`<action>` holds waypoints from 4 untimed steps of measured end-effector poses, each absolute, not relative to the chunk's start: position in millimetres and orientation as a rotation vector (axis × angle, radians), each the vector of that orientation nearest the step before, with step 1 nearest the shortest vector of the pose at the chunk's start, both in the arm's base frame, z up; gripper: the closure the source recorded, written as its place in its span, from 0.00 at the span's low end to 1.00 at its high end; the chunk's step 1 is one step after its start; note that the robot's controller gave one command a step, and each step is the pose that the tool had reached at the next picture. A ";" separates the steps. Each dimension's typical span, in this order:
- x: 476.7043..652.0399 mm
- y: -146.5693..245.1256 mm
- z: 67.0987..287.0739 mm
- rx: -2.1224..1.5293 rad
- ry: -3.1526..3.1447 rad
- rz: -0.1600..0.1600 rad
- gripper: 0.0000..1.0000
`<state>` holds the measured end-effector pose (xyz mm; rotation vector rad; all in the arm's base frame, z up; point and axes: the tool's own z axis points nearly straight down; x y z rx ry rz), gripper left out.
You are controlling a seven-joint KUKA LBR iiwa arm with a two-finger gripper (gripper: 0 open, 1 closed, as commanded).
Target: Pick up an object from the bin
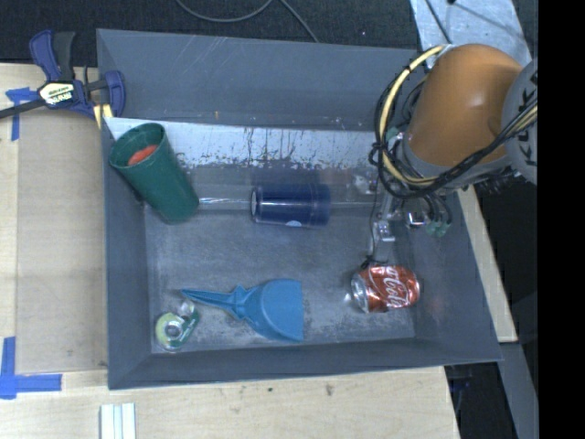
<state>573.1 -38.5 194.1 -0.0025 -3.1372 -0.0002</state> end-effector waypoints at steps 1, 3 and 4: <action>574.5 -38.4 199.1 -0.001 -3.146 0.001 0.00; 536.0 -116.0 137.3 0.159 -3.141 0.000 0.00; 519.0 -134.3 150.7 -0.039 -3.148 0.001 0.00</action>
Offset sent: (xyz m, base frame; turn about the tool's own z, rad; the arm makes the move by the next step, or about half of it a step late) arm -0.0395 -0.0721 -0.1241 -0.1767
